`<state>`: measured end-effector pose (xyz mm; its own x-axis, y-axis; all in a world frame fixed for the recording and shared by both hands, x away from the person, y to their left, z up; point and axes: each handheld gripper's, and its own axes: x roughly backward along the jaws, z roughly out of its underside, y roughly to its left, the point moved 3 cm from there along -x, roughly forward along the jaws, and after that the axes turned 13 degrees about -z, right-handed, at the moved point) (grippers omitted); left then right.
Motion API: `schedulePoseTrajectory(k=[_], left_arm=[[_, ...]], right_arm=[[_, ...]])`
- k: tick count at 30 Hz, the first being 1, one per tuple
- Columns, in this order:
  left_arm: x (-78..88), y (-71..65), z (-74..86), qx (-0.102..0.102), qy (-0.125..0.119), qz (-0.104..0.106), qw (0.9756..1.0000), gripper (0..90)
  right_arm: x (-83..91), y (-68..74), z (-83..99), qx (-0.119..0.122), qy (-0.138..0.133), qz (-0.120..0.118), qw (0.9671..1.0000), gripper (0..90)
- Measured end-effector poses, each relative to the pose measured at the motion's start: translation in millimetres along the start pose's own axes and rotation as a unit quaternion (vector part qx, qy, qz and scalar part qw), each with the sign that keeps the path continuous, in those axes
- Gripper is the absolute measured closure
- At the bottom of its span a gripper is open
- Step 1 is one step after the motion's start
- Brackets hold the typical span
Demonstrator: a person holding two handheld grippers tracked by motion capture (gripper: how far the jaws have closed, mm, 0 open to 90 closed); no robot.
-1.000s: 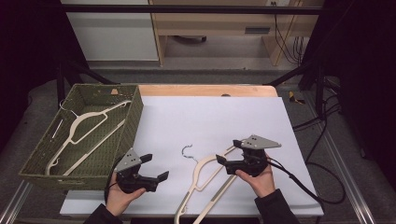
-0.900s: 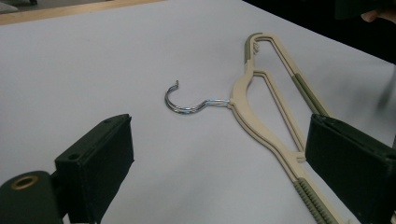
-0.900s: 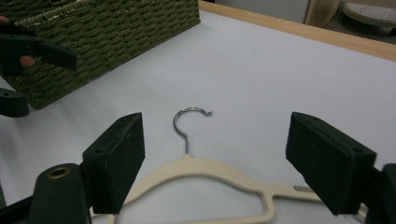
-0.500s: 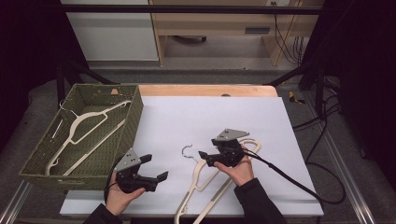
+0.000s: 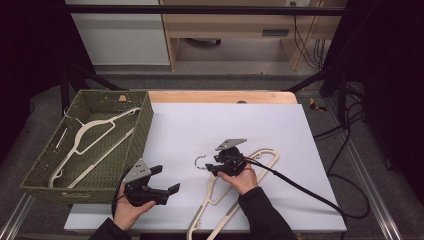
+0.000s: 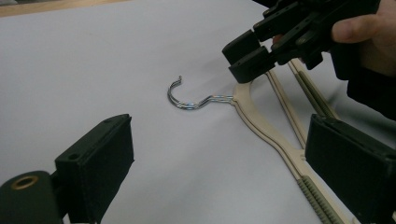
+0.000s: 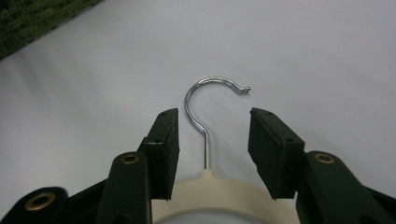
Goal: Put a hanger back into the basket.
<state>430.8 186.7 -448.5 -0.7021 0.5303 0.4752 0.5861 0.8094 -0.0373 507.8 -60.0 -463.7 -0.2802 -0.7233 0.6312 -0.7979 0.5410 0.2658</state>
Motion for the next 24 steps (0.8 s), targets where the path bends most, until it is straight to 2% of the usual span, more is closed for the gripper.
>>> schedulePoseTrajectory(k=[5, 6, 10, 13, 16, 17, 18, 19, 20, 23, 24], left_arm=[[-0.2, 0.0, 0.2, -0.001, 0.001, 0.0, 1.0, 7.9], [-0.2, 0.0, 0.1, 0.0, 0.001, 0.0, 1.0, 7.9], [-0.2, -0.2, 0.1, -0.001, 0.0, 0.0, 1.0, 7.8], [-0.1, 0.3, 0.1, 0.0, 0.0, -0.001, 1.0, 7.7], [-0.1, 0.3, 0.2, 0.0, 0.001, -0.002, 1.0, 7.7], [-0.1, 0.1, 0.3, -0.001, 0.001, -0.001, 1.0, 7.7], [-0.3, 0.0, 0.3, -0.001, 0.001, -0.001, 1.0, 7.7], [-0.5, -0.2, 0.4, -0.001, 0.001, -0.001, 1.0, 7.7], [-0.6, -0.2, 0.5, -0.001, 0.002, -0.001, 1.0, 7.7], [-0.9, -0.6, 0.8, -0.001, 0.003, -0.001, 1.0, 7.7], [-0.9, -0.8, 0.9, -0.001, 0.003, -0.001, 1.0, 7.7]], right_arm=[[-14.9, -2.4, 5.5, 0.003, 0.029, -0.003, 0.9996, 61.6], [-17.4, -2.7, 6.6, -0.004, 0.036, -0.004, 0.9993, 63.4], [-23.9, -4.4, 9.1, -0.017, 0.04, -0.004, 0.9991, 69.2], [-25.6, -6.0, 11.2, -0.005, 0.045, -0.01, 0.9989, 74.1], [-29.2, -5.3, 13.1, -0.016, 0.048, -0.011, 0.9986, 79.2], [-29.5, -7.9, 14.2, 0.003, 0.051, -0.013, 0.9986, 80.2], [-30.6, -7.0, 14.9, -0.003, 0.05, -0.014, 0.9986, 81.9], [-30.5, -7.6, 15.0, 0.003, 0.05, -0.013, 0.9987, 82.9], [-30.7, -6.1, 14.9, -0.006, 0.049, -0.01, 0.9987, 84.4], [-30.9, -7.4, 14.9, -0.001, 0.05, -0.008, 0.9987, 87.2], [-30.6, -6.7, 14.8, -0.011, 0.053, -0.01, 0.9985, 88.4]])
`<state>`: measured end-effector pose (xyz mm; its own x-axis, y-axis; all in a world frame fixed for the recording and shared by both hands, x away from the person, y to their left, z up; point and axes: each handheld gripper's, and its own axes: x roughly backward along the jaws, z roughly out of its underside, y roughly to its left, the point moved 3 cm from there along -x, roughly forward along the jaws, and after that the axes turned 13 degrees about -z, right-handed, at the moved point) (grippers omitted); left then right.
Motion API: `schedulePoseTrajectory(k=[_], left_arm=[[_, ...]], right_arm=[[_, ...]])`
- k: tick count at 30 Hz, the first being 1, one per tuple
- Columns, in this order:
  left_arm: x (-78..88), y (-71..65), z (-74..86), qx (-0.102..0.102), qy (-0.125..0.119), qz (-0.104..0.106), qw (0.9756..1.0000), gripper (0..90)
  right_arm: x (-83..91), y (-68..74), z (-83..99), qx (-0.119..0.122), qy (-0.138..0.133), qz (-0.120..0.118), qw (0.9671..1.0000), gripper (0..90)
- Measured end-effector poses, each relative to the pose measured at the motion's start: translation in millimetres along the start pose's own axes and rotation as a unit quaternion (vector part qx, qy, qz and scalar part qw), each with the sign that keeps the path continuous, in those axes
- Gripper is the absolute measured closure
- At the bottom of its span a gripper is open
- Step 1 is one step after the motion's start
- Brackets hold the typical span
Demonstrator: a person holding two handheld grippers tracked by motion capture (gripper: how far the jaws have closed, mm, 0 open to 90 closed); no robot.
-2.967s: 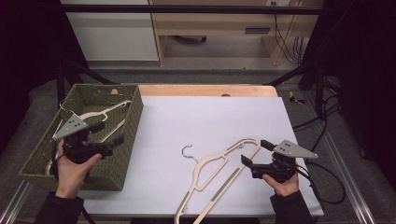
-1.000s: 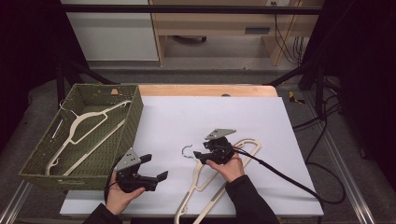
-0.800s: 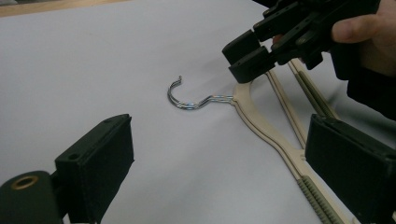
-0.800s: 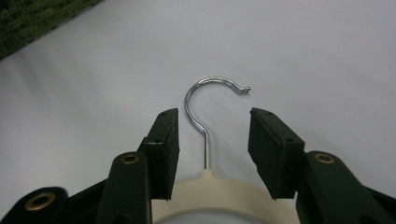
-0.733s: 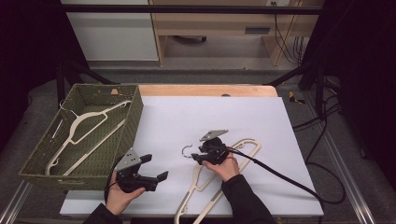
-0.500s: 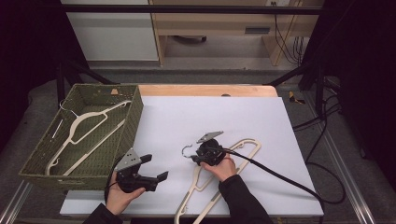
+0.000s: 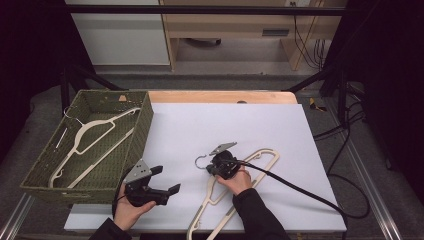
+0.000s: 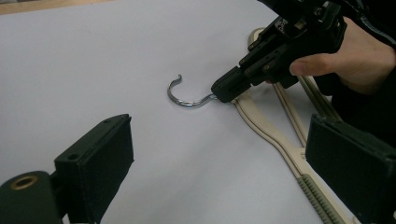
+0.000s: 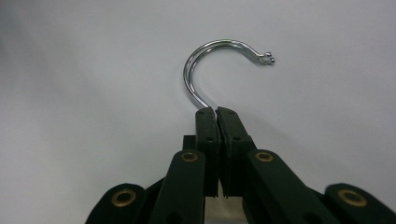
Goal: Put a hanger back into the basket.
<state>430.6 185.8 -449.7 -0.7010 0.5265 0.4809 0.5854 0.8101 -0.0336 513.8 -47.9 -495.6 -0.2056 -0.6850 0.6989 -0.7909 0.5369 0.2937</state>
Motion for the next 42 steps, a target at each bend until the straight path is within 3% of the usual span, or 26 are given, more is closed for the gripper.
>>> schedulePoseTrajectory(k=[4, 8, 10, 12, 15, 18, 19, 20, 21, 23, 28, 32, 42], left_arm=[[-0.2, -0.3, 0.3, 0.0, 0.001, 0.0, 1.0, 7.8], [-0.6, -0.3, 0.5, 0.0, 0.002, 0.0, 1.0, 7.8], [-0.6, -0.3, 0.5, 0.001, 0.002, 0.0, 1.0, 7.8], [-0.6, -0.7, 0.6, 0.001, 0.003, 0.0, 1.0, 7.9], [-1.4, -1.2, 0.7, 0.001, 0.005, 0.001, 1.0, 7.9], [-1.5, -2.3, 0.6, 0.003, 0.005, 0.005, 1.0, 8.2], [-1.6, -2.7, 0.1, 0.004, 0.005, 0.006, 1.0, 8.3], [-1.6, -3.3, -0.6, 0.005, 0.006, 0.008, 0.9999, 8.4], [-2.1, -4.4, -1.2, 0.006, 0.005, 0.01, 0.9999, 8.7], [-2.5, -5.7, -2.0, 0.006, 0.007, 0.014, 0.9999, 9.0], [-8.3, -19.4, -12.4, 0.01, 0.012, 0.031, 0.9994, 9.9], [-16.1, -30.9, -20.4, 0.005, 0.021, 0.042, 0.9989, 11.3], [-56.9, -62.5, -33.3, -0.003, 0.064, 0.075, 0.9951, 19.5]], right_arm=[[0.2, -0.8, 0.2, 0.006, -0.002, 0.001, 1.0, 88.9], [2.3, 0.9, -1.4, -0.008, -0.004, -0.003, 1.0, 88.9], [4.5, 0.2, -2.0, 0.005, -0.008, -0.001, 1.0, 89.0], [7.5, 3.1, -3.9, -0.006, -0.016, 0.002, 0.9999, 89.0], [13.5, 2.9, -5.9, 0.009, -0.021, 0.0, 0.9997, 89.1], [17.0, 5.8, -8.0, 0.0, -0.028, 0.0, 0.9996, 89.3], [18.9, 5.3, -8.1, 0.011, -0.028, 0.0, 0.9995, 89.3], [20.6, 8.0, -8.9, -0.001, -0.03, 0.001, 0.9996, 89.3], [22.8, 7.0, -9.1, 0.015, -0.033, 0.002, 0.9993, 89.3], [25.2, 8.6, -9.9, 0.012, -0.034, 0.001, 0.9993, 89.3], [42.9, 13.3, -13.2, 0.032, -0.057, -0.004, 0.9979, 89.4], [53.7, 15.3, -13.6, 0.035, -0.068, -0.004, 0.9971, 89.4], [67.7, 18.9, -9.2, 0.048, -0.082, -0.014, 0.9954, 89.4]])
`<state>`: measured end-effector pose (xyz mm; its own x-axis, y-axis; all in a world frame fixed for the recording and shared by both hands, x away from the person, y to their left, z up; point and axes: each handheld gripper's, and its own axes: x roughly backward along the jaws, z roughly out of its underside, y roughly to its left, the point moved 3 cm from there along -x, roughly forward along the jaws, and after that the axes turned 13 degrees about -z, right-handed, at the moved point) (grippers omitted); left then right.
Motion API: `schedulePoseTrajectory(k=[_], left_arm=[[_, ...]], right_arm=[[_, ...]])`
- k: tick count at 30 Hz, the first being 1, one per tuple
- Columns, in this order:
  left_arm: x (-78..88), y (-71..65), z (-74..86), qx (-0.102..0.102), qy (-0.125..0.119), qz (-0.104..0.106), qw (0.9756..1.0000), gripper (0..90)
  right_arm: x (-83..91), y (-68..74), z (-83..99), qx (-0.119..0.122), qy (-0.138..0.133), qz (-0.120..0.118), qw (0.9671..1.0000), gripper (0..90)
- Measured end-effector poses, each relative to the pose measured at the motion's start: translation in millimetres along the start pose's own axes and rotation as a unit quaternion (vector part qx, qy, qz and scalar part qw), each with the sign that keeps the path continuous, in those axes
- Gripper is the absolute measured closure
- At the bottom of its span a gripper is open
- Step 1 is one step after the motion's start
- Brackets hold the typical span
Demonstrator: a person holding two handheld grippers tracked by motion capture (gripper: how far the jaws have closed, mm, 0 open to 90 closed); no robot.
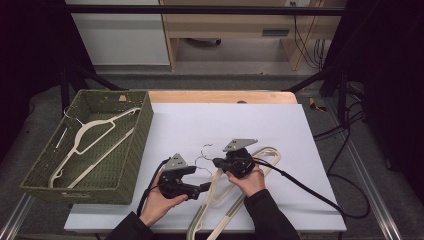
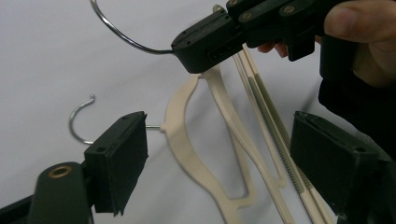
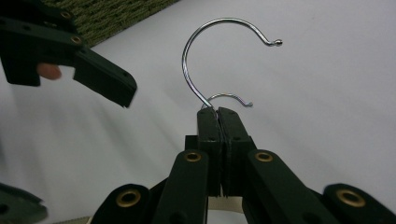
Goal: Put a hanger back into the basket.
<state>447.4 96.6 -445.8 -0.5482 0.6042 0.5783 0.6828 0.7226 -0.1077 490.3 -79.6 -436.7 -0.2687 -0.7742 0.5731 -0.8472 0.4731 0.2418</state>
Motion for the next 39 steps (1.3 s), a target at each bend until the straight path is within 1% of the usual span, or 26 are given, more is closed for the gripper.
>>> schedulePoseTrajectory(k=[1, 2, 4, 5, 6, 7, 9, 10, 12, 15, 18, 19, 20, 21, 22, 23, 24, 28, 30, 31, 32, 33, 35, 36, 38, 39], left_arm=[[-2.6, -1.9, -0.4, 0.0, 0.005, 0.001, 1.0, 20.3], [-2.6, -1.9, -0.4, 0.0, 0.005, 0.001, 1.0, 21.2], [-9.8, -6.7, -1.2, -0.001, 0.018, 0.002, 0.9998, 23.3], [-9.8, -6.7, -1.2, -0.001, 0.018, 0.002, 0.9998, 24.8], [-12.0, -7.6, -1.5, 0.0, 0.021, 0.004, 0.9998, 24.8], [-14.3, -8.7, -1.8, 0.004, 0.024, 0.007, 0.9997, 27.7], [-18.5, -9.9, -2.7, 0.009, 0.029, 0.013, 0.9995, 29.2], [-22.3, -11.4, -3.2, 0.015, 0.034, 0.018, 0.9991, 33.6], [-25.5, -12.7, -3.3, 0.018, 0.04, 0.022, 0.9988, 36.9], [-27.9, -14.3, -3.4, 0.02, 0.046, 0.024, 0.9985, 43.7], [-30.7, -16.7, -3.4, 0.027, 0.052, 0.027, 0.9979, 50.3], [-31.6, -17.7, -3.2, 0.028, 0.056, 0.028, 0.9977, 50.3], [-33.0, -18.7, -3.0, 0.028, 0.056, 0.029, 0.9976, 54.5], [-35.2, -20.6, -2.8, 0.034, 0.062, 0.032, 0.997, 57.0], [-35.2, -20.6, -2.8, 0.034, 0.062, 0.032, 0.997, 59.7], [-36.1, -21.1, -2.8, 0.036, 0.065, 0.037, 0.9966, 59.7], [-37.2, -22.9, -3.1, 0.043, 0.064, 0.045, 0.996, 65.0], [-37.1, -27.4, -4.3, 0.048, 0.065, 0.049, 0.9956, 74.9], [-36.6, -29.1, -4.9, 0.052, 0.063, 0.045, 0.9956, 76.1], [-36.6, -29.1, -4.9, 0.052, 0.063, 0.045, 0.9956, 76.5], [-35.5, -30.8, -5.4, 0.06, 0.059, 0.044, 0.9955, 77.0], [-35.5, -30.8, -5.4, 0.06, 0.059, 0.044, 0.9955, 77.6], [-34.1, -33.1, -6.1, 0.066, 0.054, 0.043, 0.9954, 78.1], [-32.8, -35.5, -7.2, 0.075, 0.051, 0.044, 0.9949, 79.3], [-31.6, -38.2, -8.3, 0.079, 0.048, 0.042, 0.9949, 80.4], [-31.6, -38.2, -8.3, 0.079, 0.048, 0.042, 0.9949, 80.7]], right_arm=[[0.9, 0.6, 0.1, 0.0, -0.001, 0.0, 1.0, 89.4], [1.5, 1.2, 0.1, 0.0, -0.002, 0.001, 1.0, 89.4], [2.7, 1.8, 0.1, 0.004, -0.005, 0.002, 1.0, 89.4], [3.5, 1.8, 0.2, 0.006, -0.006, 0.001, 1.0, 89.4], [3.5, 1.8, 0.2, 0.006, -0.006, 0.001, 1.0, 89.4], [4.8, 2.7, 0.2, 0.004, -0.009, 0.0, 1.0, 89.4], [5.8, 2.9, 0.4, 0.005, -0.008, 0.0, 1.0, 89.4], [7.3, 3.5, 0.6, 0.006, -0.011, 0.0, 0.9999, 89.4], [9.1, 4.3, 0.7, 0.006, -0.015, -0.001, 0.9999, 89.4], [11.5, 4.7, 1.0, 0.01, -0.016, -0.002, 0.9998, 89.4], [16.0, 6.7, 1.1, 0.01, -0.022, -0.002, 0.9997, 89.4], [16.0, 6.7, 1.1, 0.01, -0.022, -0.002, 0.9997, 89.4], [17.6, 7.2, 1.2, 0.013, -0.024, -0.002, 0.9996, 89.4], [18.5, 7.7, 1.3, 0.013, -0.025, -0.002, 0.9996, 89.4], [18.5, 7.7, 1.3, 0.013, -0.025, -0.002, 0.9996, 89.4], [19.0, 8.3, 1.4, 0.013, -0.027, -0.003, 0.9996, 89.4], [20.4, 8.9, 2.1, 0.015, -0.023, 0.0, 0.9996, 89.3], [22.9, 8.9, 3.3, 0.015, -0.027, 0.0, 0.9995, 89.3], [24.0, 9.9, 3.5, 0.014, -0.03, 0.002, 0.9994, 89.3], [25.3, 10.0, 3.6, 0.018, -0.03, 0.002, 0.9994, 89.1], [26.5, 10.7, 3.6, 0.017, -0.033, 0.003, 0.9993, 89.1], [28.1, 11.5, 3.6, 0.019, -0.036, 0.004, 0.9991, 89.0], [30.3, 12.8, 3.9, 0.02, -0.036, 0.006, 0.9991, 88.8], [34.9, 14.8, 4.1, 0.026, -0.043, 0.008, 0.9987, 88.4], [41.5, 16.6, 5.2, 0.03, -0.054, 0.004, 0.9981, 87.1], [41.5, 16.6, 5.2, 0.03, -0.054, 0.004, 0.9981, 87.1]])
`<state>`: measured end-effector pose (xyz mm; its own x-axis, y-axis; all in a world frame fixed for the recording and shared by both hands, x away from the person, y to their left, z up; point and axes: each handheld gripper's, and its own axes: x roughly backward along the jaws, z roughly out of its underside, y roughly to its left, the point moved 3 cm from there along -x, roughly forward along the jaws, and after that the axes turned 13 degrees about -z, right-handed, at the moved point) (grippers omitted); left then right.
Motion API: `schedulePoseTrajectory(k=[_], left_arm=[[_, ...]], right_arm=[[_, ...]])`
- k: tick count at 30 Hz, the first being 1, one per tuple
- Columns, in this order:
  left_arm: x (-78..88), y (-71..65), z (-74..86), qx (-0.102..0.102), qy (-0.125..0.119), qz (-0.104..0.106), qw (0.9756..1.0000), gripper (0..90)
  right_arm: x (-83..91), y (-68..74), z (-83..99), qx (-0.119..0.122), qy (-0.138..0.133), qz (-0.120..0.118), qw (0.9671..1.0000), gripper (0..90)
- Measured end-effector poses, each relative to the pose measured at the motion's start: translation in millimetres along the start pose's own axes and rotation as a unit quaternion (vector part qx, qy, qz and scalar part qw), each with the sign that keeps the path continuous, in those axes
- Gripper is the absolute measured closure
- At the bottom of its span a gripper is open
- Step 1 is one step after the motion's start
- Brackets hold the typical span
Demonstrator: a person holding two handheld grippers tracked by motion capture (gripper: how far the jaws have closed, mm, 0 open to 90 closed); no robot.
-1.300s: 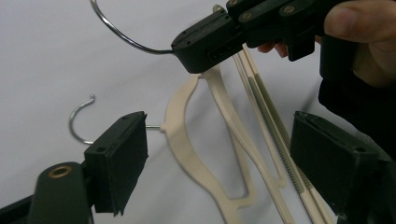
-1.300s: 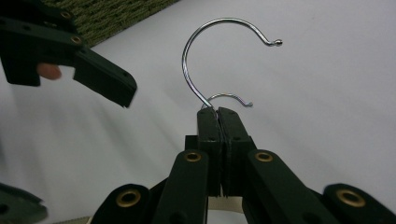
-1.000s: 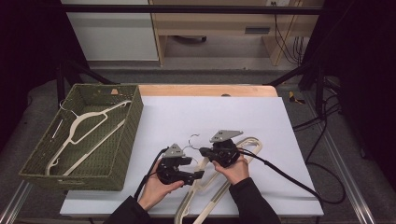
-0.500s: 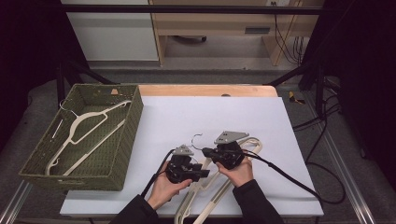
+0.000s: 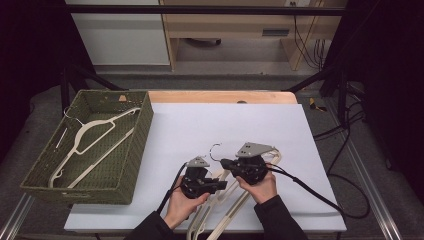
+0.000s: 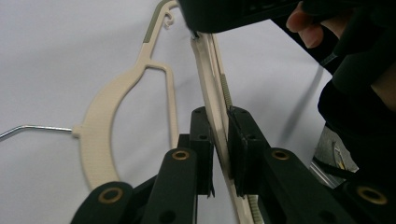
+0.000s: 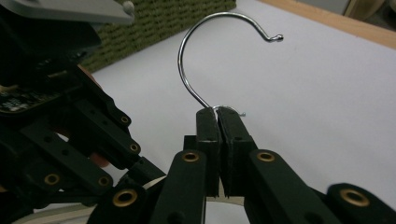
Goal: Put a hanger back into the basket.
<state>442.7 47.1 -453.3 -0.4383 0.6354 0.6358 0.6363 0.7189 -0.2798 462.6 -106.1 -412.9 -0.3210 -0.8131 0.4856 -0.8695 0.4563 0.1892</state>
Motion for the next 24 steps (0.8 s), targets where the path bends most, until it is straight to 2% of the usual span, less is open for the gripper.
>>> schedulePoseTrajectory(k=[1, 2, 6, 7, 8, 9, 11, 12, 13, 14, 15, 17, 19, 20, 22, 24], left_arm=[[0.9, -2.9, -0.5, 0.007, -0.002, 0.003, 1.0, 81.1], [0.9, -2.9, -0.5, 0.007, -0.002, 0.003, 1.0, 81.5], [2.6, -7.4, -1.4, 0.017, -0.005, 0.003, 0.9998, 82.5], [3.7, -10.1, -1.9, 0.018, -0.006, 0.002, 0.9998, 83.2], [3.7, -10.1, -1.9, 0.018, -0.006, 0.002, 0.9998, 83.4], [4.9, -13.2, -2.5, 0.014, -0.008, 0.0, 0.9999, 83.6], [5.8, -14.9, -2.7, 0.014, -0.008, -0.001, 0.9999, 84.0], [6.7, -17.3, -2.8, 0.014, -0.01, 0.0, 0.9999, 84.0], [8.7, -22.7, -2.9, 0.011, -0.014, 0.001, 0.9998, 84.6], [8.7, -22.7, -2.9, 0.011, -0.014, 0.001, 0.9998, 85.0], [9.8, -25.3, -3.1, 0.009, -0.014, 0.003, 0.9999, 85.0], [14.0, -32.3, -3.3, 0.002, -0.02, 0.015, 0.9997, 85.6], [15.9, -34.6, -3.5, 0.0, -0.023, 0.017, 0.9996, 85.7], [20.1, -37.8, -4.6, -0.009, -0.028, 0.014, 0.9995, 85.8], [22.5, -38.3, -5.4, -0.014, -0.029, 0.012, 0.9994, 85.8], [28.3, -36.7, -7.7, -0.016, -0.035, 0.012, 0.9992, 85.8]], right_arm=[[7.9, 1.5, -0.1, -0.002, -0.016, -0.01, 0.9998, 83.7], [12.0, 2.2, -0.4, 0.0, -0.024, -0.009, 0.9997, 82.4], [25.1, 4.1, 0.1, -0.001, -0.041, -0.014, 0.9991, 77.4], [33.7, 4.9, 1.9, -0.004, -0.052, -0.018, 0.9985, 74.0], [33.7, 4.9, 1.9, -0.004, -0.052, -0.018, 0.9985, 74.0], [42.2, 4.5, 5.3, -0.004, -0.061, -0.018, 0.998, 68.4], [50.0, 3.2, 10.4, -0.005, -0.069, -0.01, 0.9976, 62.8], [50.0, 3.2, 10.4, -0.005, -0.069, -0.01, 0.9976, 62.8], [56.9, 1.3, 15.9, -0.005, -0.072, 0.002, 0.9974, 56.7], [60.0, 0.3, 18.7, -0.006, -0.073, 0.006, 0.9973, 54.6], [60.0, 0.3, 18.7, -0.006, -0.073, 0.006, 0.9973, 54.6], [69.1, -2.4, 26.0, -0.014, -0.079, 0.01, 0.9967, 47.5], [72.4, -3.4, 27.6, -0.014, -0.081, 0.014, 0.9965, 45.5], [78.8, -4.9, 29.4, -0.019, -0.091, 0.019, 0.9955, 41.2], [81.9, -5.6, 29.9, -0.02, -0.095, 0.019, 0.9951, 39.3], [89.1, -6.6, 29.4, -0.025, -0.109, 0.027, 0.9934, 32.7]])
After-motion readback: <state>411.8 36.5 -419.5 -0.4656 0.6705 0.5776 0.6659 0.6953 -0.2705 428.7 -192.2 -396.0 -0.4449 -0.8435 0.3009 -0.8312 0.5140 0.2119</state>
